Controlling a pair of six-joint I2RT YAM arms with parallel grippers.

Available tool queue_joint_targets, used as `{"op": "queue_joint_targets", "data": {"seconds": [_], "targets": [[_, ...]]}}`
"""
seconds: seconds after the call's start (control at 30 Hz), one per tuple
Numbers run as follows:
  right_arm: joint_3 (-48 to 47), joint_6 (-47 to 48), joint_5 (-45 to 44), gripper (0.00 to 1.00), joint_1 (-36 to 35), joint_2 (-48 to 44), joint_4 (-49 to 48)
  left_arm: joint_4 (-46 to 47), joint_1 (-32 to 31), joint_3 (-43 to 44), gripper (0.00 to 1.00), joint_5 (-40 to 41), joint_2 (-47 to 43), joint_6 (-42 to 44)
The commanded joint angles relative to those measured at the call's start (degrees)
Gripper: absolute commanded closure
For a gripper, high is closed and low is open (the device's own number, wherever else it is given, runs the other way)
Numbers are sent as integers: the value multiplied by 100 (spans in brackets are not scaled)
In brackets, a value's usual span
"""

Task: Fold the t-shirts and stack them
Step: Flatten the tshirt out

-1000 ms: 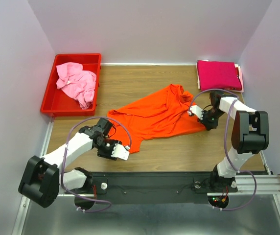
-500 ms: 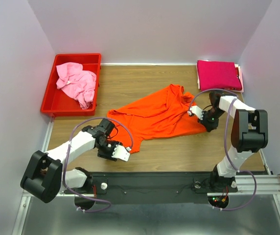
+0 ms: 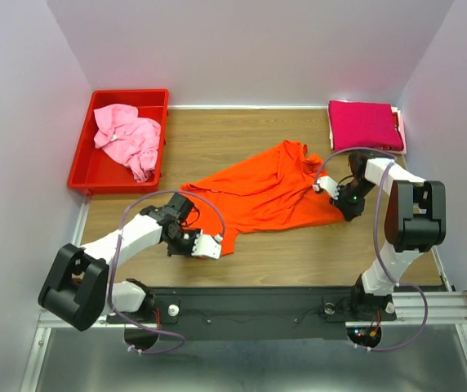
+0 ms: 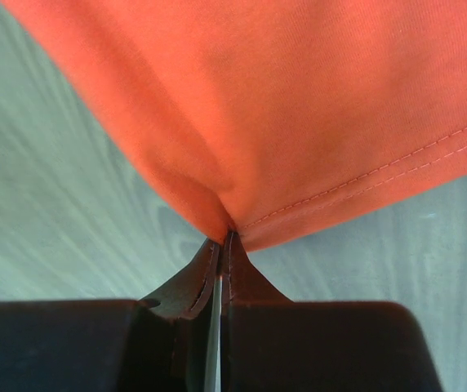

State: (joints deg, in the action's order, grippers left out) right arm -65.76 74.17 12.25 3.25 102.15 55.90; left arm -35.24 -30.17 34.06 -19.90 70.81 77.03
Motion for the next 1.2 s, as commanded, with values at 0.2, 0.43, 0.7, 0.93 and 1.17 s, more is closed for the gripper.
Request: {"op": "queue_joint_targets", "data": {"seconds": [0.2,0.43,0.7,0.93,1.17], "targets": [[-1217,-806,717,99,334,-344,580,-264,1750,2390,100,-1358,478,-979],[-3319,-1922,1156,99,624,-476,580,841,2682,3983,100,-1868,391,-3085],[-5244,-2591,1078,99,677,-836,414,2072,2789,4846,100,-1254,-374,-4546],[-5958,-3162,710,99,677,-1714,-245,2987,2789,5294,100,-946,-1620,-5321],[-5782,-3155,-38,100,677,-3006,-1404,3928,2789,5409,100,-112,-2728,-5041]]}}
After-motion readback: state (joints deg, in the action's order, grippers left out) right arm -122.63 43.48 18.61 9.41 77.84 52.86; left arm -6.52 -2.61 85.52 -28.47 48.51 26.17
